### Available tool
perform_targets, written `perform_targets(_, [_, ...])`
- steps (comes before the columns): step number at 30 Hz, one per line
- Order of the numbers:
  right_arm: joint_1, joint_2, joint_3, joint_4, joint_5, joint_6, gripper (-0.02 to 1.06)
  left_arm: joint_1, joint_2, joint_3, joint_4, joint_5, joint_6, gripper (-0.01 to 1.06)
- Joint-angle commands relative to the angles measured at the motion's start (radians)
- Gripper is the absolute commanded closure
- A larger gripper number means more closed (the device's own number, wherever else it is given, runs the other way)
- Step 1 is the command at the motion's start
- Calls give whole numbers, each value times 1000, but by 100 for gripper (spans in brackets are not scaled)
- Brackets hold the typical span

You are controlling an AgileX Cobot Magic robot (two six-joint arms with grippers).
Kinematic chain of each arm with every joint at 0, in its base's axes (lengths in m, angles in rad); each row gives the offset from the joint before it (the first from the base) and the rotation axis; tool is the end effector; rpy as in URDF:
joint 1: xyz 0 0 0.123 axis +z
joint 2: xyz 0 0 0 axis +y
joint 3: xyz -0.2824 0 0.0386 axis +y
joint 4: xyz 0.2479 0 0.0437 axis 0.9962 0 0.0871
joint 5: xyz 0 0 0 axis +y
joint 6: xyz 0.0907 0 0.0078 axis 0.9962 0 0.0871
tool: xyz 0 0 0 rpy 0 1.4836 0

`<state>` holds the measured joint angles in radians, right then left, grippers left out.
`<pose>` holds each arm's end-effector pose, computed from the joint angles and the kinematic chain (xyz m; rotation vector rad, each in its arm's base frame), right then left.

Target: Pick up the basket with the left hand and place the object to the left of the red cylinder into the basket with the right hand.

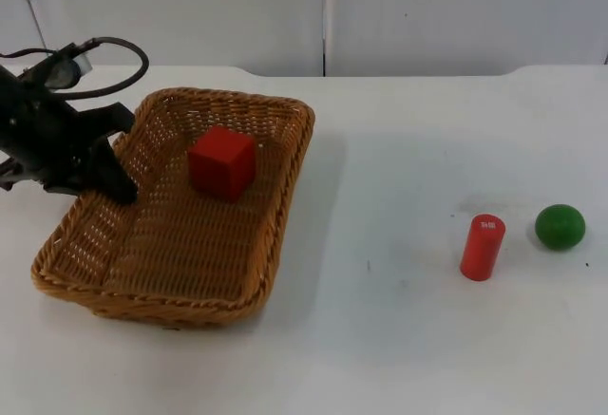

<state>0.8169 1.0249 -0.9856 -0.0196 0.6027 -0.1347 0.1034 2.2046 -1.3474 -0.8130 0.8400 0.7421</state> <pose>0.1466 0.1547 0.3703 -0.9940 1.9057 0.3799 0.4077 -0.0073 0.0932 0.0954 2.8240 -0.8004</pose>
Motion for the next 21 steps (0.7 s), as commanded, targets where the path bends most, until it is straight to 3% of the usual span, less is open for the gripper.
perform_targets(1, [-4, -5, 5, -4, -21, -12, 14, 2, -9, -9, -44, 11, -6, 105])
perform_targets(6, [-4, -5, 5, -4, -21, -12, 14, 2, -9, -9, -44, 14, -33, 105])
perform_targets(9, [-4, -5, 5, -4, -16, -12, 14, 2, -9, -9, -44, 11, -44, 95])
perform_targets(13, [-4, -5, 5, -4, -14, -12, 14, 2, -9, -13, -44, 15, -51, 59])
perform_targets(14, [-4, -5, 5, -4, -14, -12, 14, 2, -9, -13, -44, 15, -51, 59])
perform_targets(17, [-4, -5, 5, -4, -14, -12, 14, 2, -13, -13, -44, 21, -53, 30])
perform_targets(21, [-4, -5, 5, -4, -14, -12, 14, 2, -32, -13, -44, 19, -53, 19])
